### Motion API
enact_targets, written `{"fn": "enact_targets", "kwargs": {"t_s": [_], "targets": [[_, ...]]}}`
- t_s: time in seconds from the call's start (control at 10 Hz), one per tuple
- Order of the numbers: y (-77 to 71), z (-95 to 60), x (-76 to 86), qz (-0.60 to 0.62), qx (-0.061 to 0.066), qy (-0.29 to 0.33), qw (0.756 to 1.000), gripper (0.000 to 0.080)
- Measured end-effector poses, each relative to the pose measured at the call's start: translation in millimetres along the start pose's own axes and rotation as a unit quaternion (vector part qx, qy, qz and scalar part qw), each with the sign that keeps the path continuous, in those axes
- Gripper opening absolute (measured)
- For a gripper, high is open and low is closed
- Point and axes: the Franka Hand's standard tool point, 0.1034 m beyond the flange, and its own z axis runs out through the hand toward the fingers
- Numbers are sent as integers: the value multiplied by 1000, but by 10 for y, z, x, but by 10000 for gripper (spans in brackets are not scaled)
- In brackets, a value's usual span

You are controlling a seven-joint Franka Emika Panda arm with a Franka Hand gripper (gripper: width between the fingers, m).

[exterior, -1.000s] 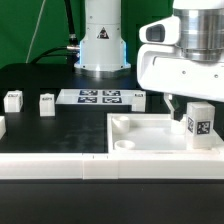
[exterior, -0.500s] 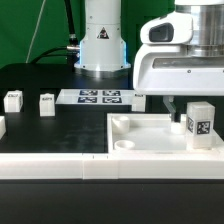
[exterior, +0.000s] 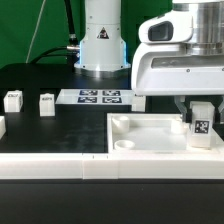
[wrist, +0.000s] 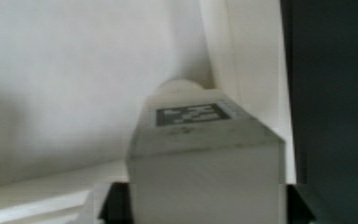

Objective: Assemble one leg

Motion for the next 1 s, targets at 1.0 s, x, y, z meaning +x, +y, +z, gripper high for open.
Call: {"fn": "enact_targets", "kwargs": {"t_s": [1.0], "targets": [[176,16,40,524,24,-8,851,294]]}}
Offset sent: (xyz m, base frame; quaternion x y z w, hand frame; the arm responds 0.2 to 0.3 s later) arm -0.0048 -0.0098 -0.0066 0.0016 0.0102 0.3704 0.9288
